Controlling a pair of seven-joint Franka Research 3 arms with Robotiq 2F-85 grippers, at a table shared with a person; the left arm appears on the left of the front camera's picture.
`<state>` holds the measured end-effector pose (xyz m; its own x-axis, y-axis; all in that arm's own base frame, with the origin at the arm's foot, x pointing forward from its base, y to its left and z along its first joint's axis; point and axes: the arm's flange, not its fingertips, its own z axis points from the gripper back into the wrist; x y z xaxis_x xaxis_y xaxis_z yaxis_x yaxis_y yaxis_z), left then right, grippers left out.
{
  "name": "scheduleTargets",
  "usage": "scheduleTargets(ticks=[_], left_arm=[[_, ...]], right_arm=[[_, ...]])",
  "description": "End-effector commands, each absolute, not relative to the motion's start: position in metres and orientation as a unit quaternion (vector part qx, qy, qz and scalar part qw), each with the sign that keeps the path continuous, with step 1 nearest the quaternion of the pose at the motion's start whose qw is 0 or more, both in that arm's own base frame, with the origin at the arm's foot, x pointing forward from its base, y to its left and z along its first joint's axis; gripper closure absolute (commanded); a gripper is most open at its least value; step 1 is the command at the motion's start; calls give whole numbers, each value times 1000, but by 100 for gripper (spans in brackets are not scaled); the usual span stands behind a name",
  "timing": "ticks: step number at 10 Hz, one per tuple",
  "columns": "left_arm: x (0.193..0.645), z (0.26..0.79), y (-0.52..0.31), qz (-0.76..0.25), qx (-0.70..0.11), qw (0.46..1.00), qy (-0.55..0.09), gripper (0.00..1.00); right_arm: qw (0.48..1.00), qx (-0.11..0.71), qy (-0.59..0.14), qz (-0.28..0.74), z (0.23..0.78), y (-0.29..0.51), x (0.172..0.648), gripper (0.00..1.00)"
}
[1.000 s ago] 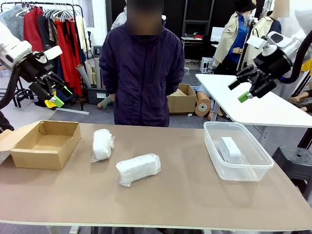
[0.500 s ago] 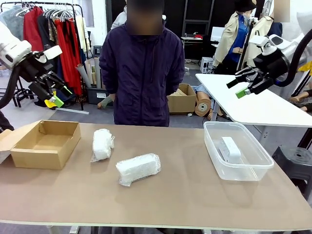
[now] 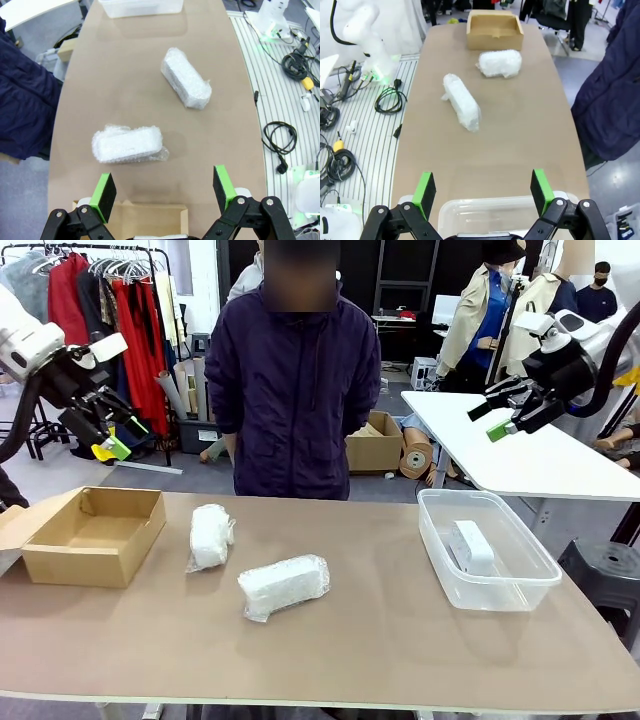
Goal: Separate and place wrapped and unwrapped clocks.
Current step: Pick up the Digital clock indicated by the person.
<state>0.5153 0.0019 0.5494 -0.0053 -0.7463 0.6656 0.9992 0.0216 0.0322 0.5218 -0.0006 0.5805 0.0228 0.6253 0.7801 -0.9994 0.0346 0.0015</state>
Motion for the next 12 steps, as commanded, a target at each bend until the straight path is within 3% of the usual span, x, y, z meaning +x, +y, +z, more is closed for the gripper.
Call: scheduleTargets(ticks=[1,12], left_arm=[[513,551,2,-659,-238,662,-266,0],[513,551,2,-659,-238,662,-266,0]], right_arm=[[646,297,-310,631,579,1,516,0],[646,297,-310,631,579,1,516,0]])
